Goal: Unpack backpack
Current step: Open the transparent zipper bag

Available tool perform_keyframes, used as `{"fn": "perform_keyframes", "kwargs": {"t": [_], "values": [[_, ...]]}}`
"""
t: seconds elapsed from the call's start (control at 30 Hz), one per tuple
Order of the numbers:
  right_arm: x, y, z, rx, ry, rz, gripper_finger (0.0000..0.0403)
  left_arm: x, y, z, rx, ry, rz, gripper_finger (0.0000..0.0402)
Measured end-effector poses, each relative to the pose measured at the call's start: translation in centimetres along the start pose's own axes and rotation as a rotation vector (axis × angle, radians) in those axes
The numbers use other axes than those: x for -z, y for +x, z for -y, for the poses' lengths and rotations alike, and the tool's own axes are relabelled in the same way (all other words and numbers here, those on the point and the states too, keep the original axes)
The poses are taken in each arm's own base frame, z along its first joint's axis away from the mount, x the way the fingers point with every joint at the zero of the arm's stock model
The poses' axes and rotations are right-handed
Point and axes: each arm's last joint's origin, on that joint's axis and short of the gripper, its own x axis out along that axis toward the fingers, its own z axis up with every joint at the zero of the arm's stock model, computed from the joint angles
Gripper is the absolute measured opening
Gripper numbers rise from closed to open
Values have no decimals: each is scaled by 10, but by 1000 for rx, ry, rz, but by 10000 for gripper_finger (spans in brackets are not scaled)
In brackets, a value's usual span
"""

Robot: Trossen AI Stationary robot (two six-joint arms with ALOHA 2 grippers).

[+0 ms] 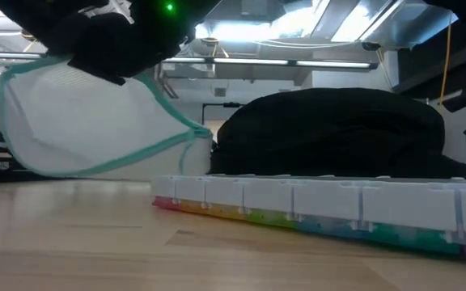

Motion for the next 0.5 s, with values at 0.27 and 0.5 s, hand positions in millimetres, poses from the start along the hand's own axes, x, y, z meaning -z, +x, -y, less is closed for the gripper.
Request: {"fn": "perform_keyframes", "kwargs": {"t": [0.27, 0.5], "values": [[1, -1, 2, 83, -63, -27, 0, -1, 2, 1, -21, -355, 45, 1], [-7, -20, 1, 30, -93, -25, 18, 22, 10, 3, -40, -660, 69, 1]]}}
